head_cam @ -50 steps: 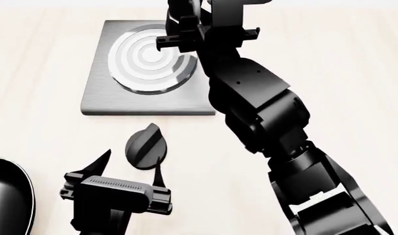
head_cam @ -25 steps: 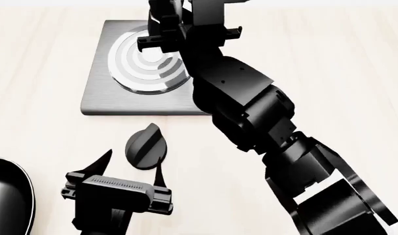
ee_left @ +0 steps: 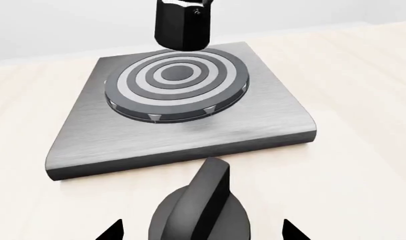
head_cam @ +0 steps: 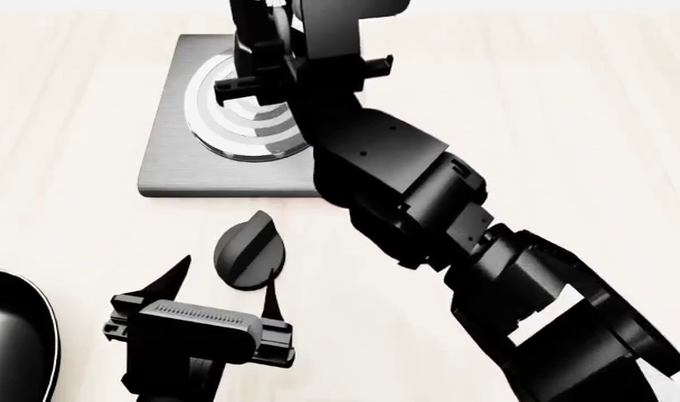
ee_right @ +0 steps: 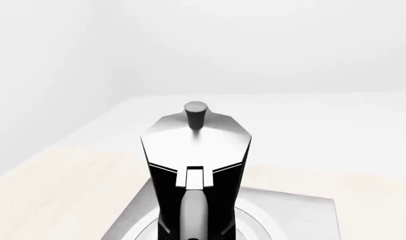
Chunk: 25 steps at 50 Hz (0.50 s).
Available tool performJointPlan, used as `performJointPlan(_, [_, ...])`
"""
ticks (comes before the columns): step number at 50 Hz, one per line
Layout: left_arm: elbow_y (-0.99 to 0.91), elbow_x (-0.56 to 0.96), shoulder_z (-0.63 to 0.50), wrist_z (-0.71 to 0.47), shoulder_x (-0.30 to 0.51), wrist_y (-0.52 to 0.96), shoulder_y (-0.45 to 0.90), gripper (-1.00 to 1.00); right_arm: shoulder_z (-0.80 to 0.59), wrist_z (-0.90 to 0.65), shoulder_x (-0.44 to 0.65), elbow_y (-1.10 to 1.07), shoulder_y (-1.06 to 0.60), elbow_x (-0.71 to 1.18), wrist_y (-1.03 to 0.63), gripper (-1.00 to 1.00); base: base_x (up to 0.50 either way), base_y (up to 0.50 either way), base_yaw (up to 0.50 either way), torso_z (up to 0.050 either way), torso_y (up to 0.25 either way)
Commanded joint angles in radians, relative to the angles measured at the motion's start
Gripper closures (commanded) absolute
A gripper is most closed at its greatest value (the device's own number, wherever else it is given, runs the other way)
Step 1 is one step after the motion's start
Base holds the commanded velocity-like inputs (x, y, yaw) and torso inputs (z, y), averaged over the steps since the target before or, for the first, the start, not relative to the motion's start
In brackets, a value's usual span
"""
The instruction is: Turn on the stove and put the moka pot on it.
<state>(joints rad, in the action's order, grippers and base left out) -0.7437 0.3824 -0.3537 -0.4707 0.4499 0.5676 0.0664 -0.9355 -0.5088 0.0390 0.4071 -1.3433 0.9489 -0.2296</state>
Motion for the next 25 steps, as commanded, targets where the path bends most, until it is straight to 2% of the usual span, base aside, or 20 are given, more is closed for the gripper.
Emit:
performJointPlan(1, [0.003, -0.003, 0.018, 0.030, -0.018, 0.005, 0.002, -1.00, -0.001, 0.021, -0.012, -0.007, -0.012, -0.033, 0.024, 1.00, 0.00, 0.00, 0.00, 0.000, 0.000])
performJointPlan(25, [0.000, 0.007, 0.024, 0.025, -0.011, 0.001, 0.001, -1.00, -0.072, 0.032, -0.026, 0.049, 0.006, -0.015, 0.072, 1.00, 0.00, 0.00, 0.00, 0.000, 0.001])
